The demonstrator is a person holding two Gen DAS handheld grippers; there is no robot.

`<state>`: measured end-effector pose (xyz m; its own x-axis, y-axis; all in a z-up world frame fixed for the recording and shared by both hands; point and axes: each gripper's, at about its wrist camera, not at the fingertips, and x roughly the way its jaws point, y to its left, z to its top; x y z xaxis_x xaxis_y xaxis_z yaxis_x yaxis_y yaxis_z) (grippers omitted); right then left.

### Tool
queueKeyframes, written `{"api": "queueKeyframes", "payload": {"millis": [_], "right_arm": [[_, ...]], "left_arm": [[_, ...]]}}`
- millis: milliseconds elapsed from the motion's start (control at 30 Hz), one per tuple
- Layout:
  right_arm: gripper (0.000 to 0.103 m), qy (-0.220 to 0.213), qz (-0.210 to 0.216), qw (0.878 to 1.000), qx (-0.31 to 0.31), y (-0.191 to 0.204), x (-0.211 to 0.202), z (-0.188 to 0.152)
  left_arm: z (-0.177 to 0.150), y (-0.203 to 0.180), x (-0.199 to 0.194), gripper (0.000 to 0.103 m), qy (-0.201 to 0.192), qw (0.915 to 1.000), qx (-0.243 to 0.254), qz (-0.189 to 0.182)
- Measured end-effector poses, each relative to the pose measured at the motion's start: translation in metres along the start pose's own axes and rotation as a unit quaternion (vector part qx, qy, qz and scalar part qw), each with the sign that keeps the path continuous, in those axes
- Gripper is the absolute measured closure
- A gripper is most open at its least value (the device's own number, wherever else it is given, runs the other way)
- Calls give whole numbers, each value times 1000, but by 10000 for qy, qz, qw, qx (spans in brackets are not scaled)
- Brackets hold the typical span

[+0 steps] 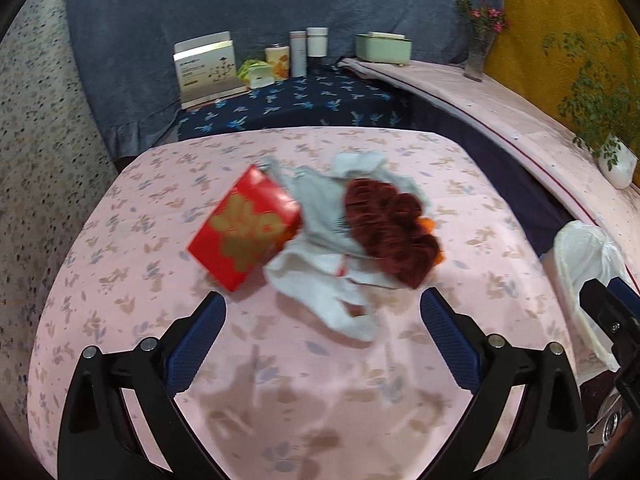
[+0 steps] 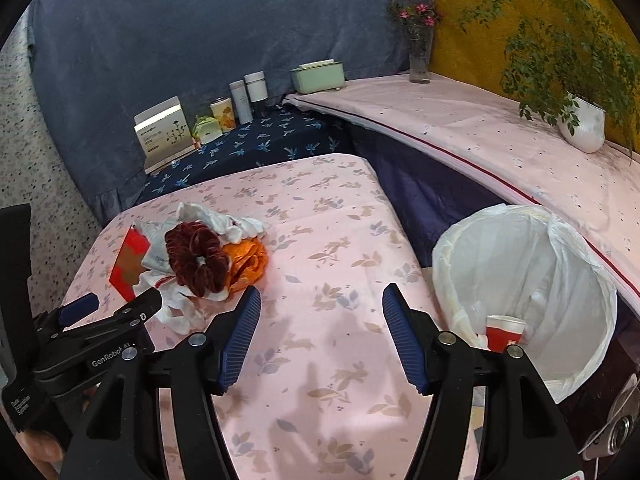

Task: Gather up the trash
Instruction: 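Move both tools back over the table toward the red packet and cloth, then grasp the dark red scrunchie with the right tool while the left tool grasps the red packet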

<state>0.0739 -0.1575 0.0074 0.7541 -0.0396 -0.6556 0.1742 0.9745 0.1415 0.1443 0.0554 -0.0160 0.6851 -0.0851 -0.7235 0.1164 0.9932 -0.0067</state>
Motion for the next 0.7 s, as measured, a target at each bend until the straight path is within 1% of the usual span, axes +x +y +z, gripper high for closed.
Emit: {"api": "queueKeyframes", "payload": {"millis": [233, 400, 533, 700], "right_arm": [[40, 155, 242, 9993, -240, 41, 19, 2], [40, 241, 354, 9984, -371, 68, 33, 5], [40, 284, 383, 9979, -442, 84, 47, 12], [40, 332, 393, 9973, -527, 101, 64, 17]], "left_arm": [[-2, 54, 13, 9, 83, 9993, -262, 247], [5, 85, 24, 9, 133, 9984, -522, 185], [13, 96, 36, 9, 156, 9986, -483, 120], [24, 98, 50, 9, 158, 9993, -328, -38]]}}
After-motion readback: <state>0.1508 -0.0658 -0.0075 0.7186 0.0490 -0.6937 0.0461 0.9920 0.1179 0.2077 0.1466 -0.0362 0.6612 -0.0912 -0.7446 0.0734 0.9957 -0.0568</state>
